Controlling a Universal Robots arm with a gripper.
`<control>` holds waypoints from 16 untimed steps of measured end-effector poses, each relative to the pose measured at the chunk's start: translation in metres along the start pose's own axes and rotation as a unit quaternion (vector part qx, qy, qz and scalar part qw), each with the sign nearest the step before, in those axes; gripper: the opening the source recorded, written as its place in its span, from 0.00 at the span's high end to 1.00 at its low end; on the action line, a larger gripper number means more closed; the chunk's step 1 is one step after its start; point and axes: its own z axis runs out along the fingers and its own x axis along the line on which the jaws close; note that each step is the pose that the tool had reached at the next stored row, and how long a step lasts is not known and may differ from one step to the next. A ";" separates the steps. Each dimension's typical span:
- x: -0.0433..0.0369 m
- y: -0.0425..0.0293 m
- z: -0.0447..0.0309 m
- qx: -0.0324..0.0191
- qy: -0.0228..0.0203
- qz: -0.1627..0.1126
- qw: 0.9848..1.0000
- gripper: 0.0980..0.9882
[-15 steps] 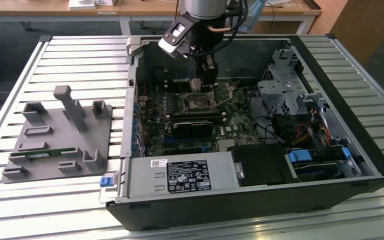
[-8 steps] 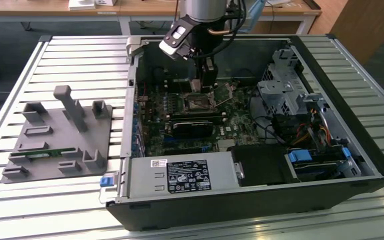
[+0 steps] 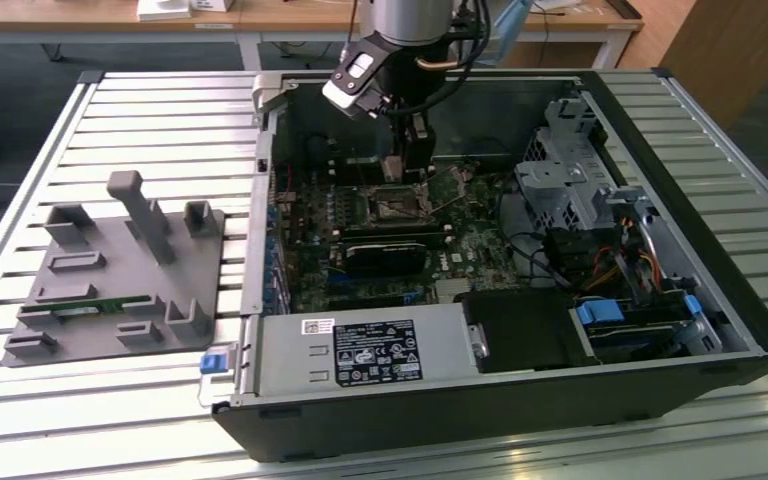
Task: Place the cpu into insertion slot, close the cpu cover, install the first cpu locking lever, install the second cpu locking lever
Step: 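Place the cpu into insertion slot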
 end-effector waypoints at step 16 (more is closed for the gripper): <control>0.0053 -0.0004 0.0165 0.000 -0.001 0.012 1.000 0.51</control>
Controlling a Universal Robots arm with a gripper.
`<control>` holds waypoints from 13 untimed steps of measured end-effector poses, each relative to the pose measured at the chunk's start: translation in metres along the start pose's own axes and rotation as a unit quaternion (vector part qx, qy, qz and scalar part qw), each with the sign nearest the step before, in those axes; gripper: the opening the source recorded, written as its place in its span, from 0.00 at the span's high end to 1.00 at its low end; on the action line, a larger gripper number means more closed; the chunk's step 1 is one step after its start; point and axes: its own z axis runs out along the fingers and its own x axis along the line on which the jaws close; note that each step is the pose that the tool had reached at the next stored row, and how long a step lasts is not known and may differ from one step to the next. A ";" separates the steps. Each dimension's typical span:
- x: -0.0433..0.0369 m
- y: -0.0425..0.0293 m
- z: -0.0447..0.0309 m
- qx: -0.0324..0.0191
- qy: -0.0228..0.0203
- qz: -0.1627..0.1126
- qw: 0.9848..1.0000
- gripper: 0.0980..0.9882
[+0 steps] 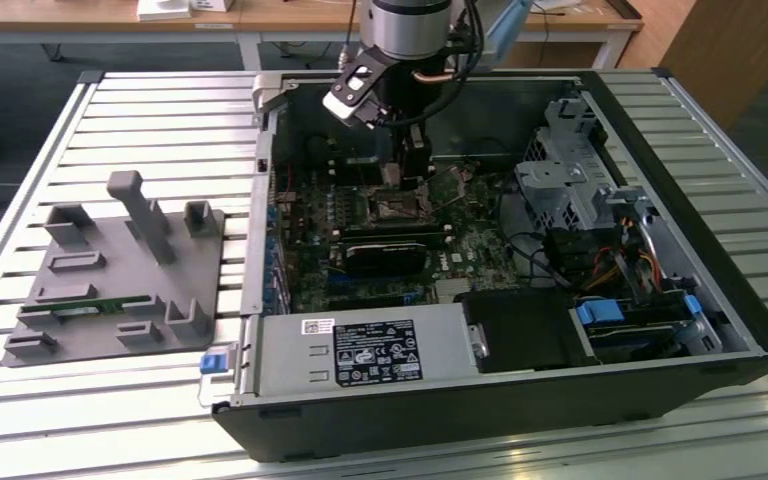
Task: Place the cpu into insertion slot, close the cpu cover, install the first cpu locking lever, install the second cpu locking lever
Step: 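Place the cpu into insertion slot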
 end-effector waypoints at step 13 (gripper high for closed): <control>0.0007 -0.0007 0.0132 0.000 0.000 0.001 1.000 0.51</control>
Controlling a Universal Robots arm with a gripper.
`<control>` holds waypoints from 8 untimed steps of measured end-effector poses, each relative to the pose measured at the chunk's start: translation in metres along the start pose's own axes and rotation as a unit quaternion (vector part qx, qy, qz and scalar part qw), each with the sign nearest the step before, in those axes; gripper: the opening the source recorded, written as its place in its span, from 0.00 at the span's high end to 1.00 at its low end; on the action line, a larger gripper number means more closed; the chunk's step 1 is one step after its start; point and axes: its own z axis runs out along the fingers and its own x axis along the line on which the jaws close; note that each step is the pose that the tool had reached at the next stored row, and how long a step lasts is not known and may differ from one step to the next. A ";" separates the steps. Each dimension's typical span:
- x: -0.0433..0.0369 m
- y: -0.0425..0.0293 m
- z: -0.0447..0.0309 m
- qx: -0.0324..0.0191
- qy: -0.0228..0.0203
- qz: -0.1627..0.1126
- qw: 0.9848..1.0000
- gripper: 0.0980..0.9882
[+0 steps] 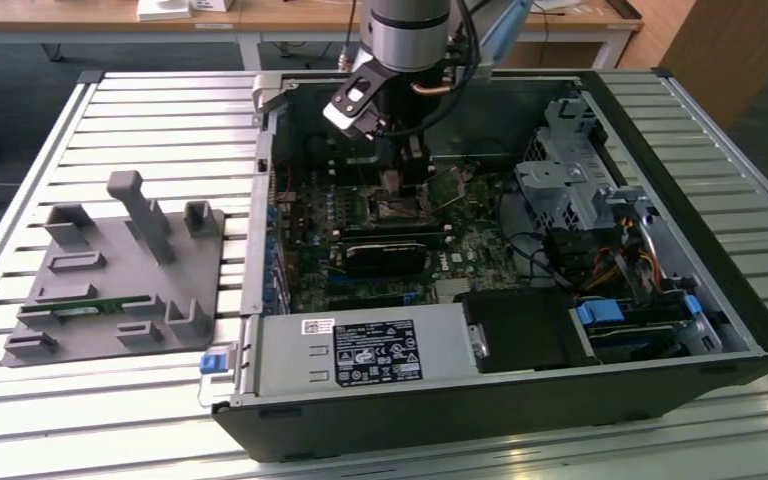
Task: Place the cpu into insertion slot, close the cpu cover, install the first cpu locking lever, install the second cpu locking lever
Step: 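Place the cpu into insertion slot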
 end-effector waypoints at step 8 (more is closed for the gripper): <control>0.0001 -0.0001 0.0016 0.000 0.000 0.000 1.000 0.51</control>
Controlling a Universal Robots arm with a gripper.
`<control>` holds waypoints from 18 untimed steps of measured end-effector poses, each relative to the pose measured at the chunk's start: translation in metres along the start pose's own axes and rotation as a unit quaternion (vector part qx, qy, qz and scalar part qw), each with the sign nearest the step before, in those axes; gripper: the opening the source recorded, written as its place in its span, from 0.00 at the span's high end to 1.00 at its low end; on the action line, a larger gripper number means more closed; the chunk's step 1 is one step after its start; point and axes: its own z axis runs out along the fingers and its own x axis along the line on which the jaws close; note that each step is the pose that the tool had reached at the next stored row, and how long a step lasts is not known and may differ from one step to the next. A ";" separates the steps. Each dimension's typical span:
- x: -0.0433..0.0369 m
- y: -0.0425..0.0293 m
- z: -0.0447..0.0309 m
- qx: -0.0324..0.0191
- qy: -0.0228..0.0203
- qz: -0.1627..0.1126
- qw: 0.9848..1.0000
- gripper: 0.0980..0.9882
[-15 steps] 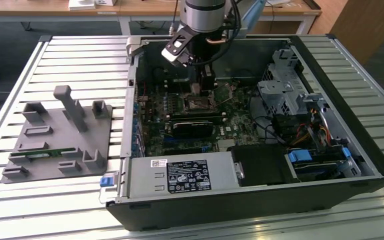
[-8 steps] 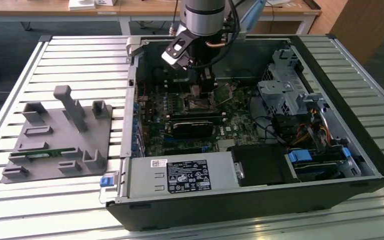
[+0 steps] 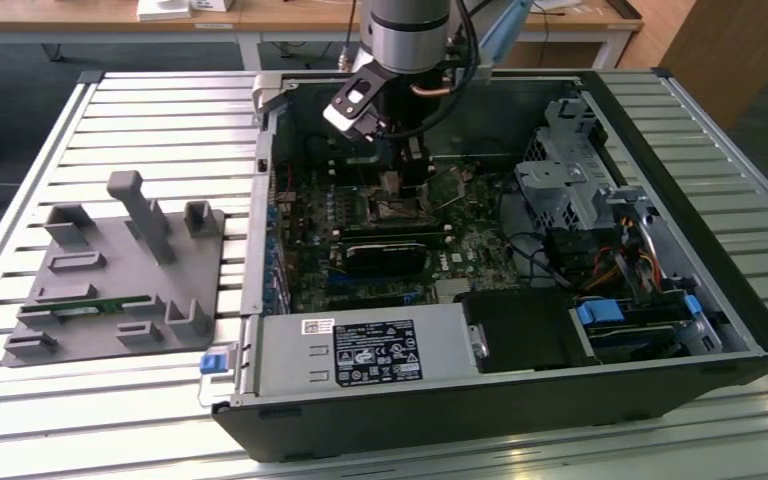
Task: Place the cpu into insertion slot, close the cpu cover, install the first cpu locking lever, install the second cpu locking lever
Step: 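Place the cpu into insertion slot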
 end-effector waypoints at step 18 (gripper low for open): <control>0.0003 -0.0024 0.0097 0.000 0.000 0.000 1.000 0.51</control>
